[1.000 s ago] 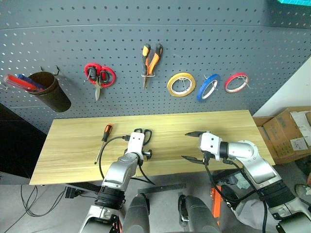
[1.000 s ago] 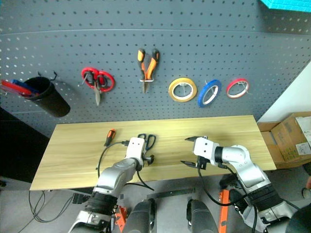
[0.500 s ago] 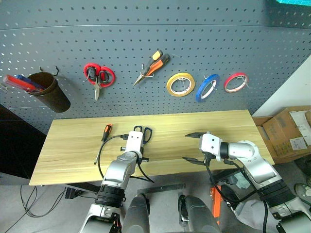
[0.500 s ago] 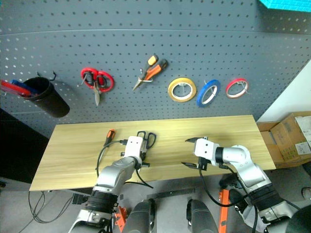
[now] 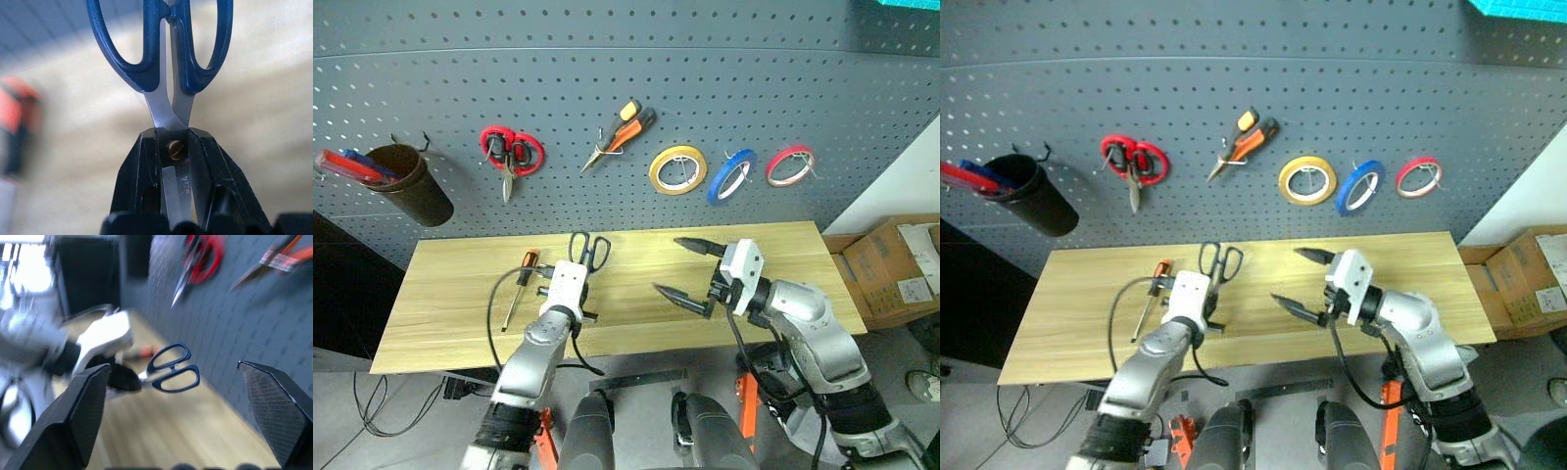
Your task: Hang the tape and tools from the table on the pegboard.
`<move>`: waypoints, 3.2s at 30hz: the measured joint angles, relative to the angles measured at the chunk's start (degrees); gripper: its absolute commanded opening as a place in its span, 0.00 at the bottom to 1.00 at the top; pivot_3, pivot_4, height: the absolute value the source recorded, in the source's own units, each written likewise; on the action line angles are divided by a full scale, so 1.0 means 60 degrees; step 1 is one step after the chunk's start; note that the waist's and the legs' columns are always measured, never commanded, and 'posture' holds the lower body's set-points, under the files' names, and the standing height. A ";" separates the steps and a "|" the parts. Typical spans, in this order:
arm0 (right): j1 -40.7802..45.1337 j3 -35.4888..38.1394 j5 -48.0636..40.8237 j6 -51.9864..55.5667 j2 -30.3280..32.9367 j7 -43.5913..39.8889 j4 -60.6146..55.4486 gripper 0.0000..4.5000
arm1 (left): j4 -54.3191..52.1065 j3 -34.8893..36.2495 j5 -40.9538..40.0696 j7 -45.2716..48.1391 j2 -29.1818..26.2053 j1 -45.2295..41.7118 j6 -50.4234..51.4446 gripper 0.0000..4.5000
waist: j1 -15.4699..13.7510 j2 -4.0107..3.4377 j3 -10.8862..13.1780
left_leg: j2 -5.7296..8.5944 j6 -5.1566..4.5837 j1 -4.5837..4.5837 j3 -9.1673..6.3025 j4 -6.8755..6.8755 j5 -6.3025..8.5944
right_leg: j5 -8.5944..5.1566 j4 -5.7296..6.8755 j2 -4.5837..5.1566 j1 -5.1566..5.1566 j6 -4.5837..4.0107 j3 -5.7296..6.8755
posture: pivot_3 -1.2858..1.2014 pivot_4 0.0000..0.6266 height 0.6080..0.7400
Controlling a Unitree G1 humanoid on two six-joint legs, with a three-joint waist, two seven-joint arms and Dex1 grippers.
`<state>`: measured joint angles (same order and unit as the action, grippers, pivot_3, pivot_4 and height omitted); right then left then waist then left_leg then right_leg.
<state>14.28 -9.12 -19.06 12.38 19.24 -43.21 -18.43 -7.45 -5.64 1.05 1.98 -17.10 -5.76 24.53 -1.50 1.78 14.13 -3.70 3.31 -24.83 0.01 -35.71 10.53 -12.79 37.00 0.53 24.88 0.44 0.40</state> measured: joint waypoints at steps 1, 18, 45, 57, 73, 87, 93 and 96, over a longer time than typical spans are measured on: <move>-0.0023 0.0054 -0.0322 0.0309 -0.0114 0.0153 -0.0284 1.00 | -0.0231 0.0073 0.0153 -0.0017 -0.0150 0.0269 -0.0563 0.12 | -0.0001 0.0000 -0.0001 | 0.0004 0.0002 0.0000 0.0007 -0.0002 0.0001 | 0.0000 0.0000 0.0010 0.0001 0.0000 -0.0001 | 0.57 0.27 1.00; 0.1933 0.0262 -0.1000 0.0162 -0.1857 0.1387 0.0558 1.00 | -0.0388 0.1328 0.1891 -0.1263 -0.0244 -0.0235 -0.3794 0.12 | -0.0497 0.0090 -0.0560 | 0.0004 0.0000 -0.0007 0.0033 -0.0024 0.0000 | 0.0019 0.0001 0.0006 0.0003 0.0021 0.0007 | 0.60 0.13 1.00; 0.1872 0.0276 -0.0246 -0.0249 -0.1744 0.1898 0.0797 1.00 | 0.1903 0.2154 -0.0851 0.0678 0.0265 -0.2129 -0.2605 0.12 | -0.0485 0.0101 -0.0858 | -0.0003 -0.0004 0.0044 0.0007 -0.0060 -0.0004 | 0.0036 0.0022 -0.0022 -0.0074 0.0015 0.0009 | 0.58 0.12 1.00; 0.1831 0.0263 -0.0191 -0.0245 -0.1662 0.2016 0.0759 1.00 | 0.4044 0.2716 -0.1310 0.1196 0.0053 -0.3791 -0.2628 0.55 | -0.0433 0.0105 -0.0871 | -0.0004 -0.0004 0.0096 0.0008 -0.0057 -0.0004 | 0.0035 0.0022 -0.0024 -0.0123 0.0015 0.0005 | 0.57 0.14 1.00; 0.1277 -0.1068 0.0935 0.0186 -0.1407 0.1889 0.0984 1.00 | 0.3476 0.2679 -0.1043 0.1117 -0.0412 -0.1814 -0.1096 0.99 | -0.0226 0.0089 -0.0853 | -0.0015 -0.0005 0.0151 0.0014 -0.0052 -0.0004 | -0.0005 0.0052 -0.0024 -0.0137 -0.0052 -0.0003 | 0.57 0.28 1.00; 0.3691 -0.2837 0.2485 0.0648 -0.3249 0.1592 0.4153 1.00 | 0.9154 0.2463 -0.0795 0.2945 -0.1964 -0.4897 -0.1804 0.99 | -0.0229 0.0057 -0.0138 | -0.0015 -0.0013 0.0136 0.0008 -0.0043 -0.0008 | -0.0045 0.0125 -0.0021 -0.0097 -0.0080 0.0009 | 0.55 0.51 1.00; 0.3176 -0.2796 0.2514 0.1497 -0.3196 0.1772 0.3350 1.00 | 1.1772 0.2405 -0.0775 0.3717 -0.1949 -0.5728 -0.2345 0.99 | -0.0145 0.0068 0.0141 | -0.0008 -0.0016 -0.0003 -0.0003 -0.0050 0.0020 | -0.0068 0.0181 -0.0012 0.0056 -0.0053 0.0017 | 0.53 0.55 1.00; 0.2836 -0.2785 0.2520 0.1954 -0.2945 0.1811 0.2841 1.00 | 1.2299 0.2511 -0.0829 0.3889 -0.2019 -0.6150 -0.2423 0.99 | -0.0077 0.0051 0.0255 | -0.0009 -0.0016 -0.0008 -0.0021 -0.0043 0.0020 | -0.0078 0.0188 -0.0013 0.0063 -0.0036 0.0033 | 0.53 0.56 1.00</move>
<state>31.30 -25.83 -3.94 24.11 1.57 -32.34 -1.38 66.34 9.43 -3.93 25.32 -29.22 -42.66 9.99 -1.96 2.09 15.66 -3.75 3.22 -24.88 -0.12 -35.97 10.65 -13.26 38.12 0.45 25.26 0.22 0.60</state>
